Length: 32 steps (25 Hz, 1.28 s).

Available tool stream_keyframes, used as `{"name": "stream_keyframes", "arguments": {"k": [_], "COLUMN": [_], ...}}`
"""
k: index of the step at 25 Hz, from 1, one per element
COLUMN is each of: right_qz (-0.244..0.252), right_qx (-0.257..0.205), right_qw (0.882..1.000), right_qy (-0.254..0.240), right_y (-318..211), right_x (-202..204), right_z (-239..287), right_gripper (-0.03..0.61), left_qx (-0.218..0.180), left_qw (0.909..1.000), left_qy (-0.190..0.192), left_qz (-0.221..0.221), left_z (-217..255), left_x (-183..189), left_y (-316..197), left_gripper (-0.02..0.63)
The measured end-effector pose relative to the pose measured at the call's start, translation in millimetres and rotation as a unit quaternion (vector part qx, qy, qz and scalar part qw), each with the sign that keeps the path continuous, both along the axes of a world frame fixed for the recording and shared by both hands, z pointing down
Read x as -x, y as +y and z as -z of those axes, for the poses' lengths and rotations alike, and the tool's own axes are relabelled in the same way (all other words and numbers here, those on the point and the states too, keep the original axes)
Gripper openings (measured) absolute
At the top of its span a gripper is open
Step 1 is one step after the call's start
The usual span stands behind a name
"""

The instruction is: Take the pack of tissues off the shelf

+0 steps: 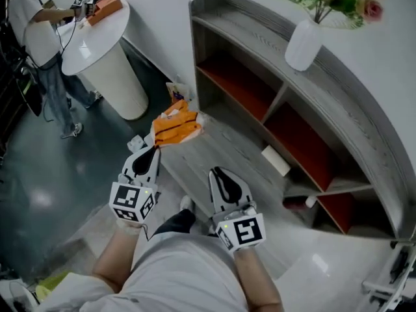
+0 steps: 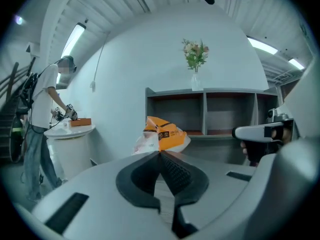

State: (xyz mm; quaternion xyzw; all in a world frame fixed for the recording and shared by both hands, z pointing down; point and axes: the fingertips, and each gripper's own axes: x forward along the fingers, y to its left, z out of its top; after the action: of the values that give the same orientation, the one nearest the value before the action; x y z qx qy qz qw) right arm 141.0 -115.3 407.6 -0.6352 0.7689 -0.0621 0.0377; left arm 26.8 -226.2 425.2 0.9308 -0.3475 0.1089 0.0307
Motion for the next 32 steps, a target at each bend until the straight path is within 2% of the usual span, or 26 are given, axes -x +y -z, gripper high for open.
{"name": "stream_keyframes", "arguments": {"k": [9,18,27,32], "right_qz": [0.081,0.137,0.173,0.193], "right_qx": [0.008,0.014,0.011,0.009], "right_qw": [0.997,0.990,0.985,0.981], "right_qy": [-0.005,-0.010,-0.005,0.015], "right_y": [-16,-28,-37,-38], "right_x": [56,103,138,156], "right_z": [-9,-15,-13,-12], "right_gripper": [0.040,0.040,0.040,0.040], "left_qx": [0.015,0.023,0.027,0.030], "left_qw": [0.9971,0.9891,0.9818,0.9797], "left_qy": [-0.001,-0.003,0.004,0.009], "left_qz": [0.074,0.145,0.188,0.198], "left_z": [-11,-17,-19,-19], "left_x": [70,136,184,199], "left_y": [22,33,38,38], "left_gripper": [0.017,0.017,0.017,0.017]}}
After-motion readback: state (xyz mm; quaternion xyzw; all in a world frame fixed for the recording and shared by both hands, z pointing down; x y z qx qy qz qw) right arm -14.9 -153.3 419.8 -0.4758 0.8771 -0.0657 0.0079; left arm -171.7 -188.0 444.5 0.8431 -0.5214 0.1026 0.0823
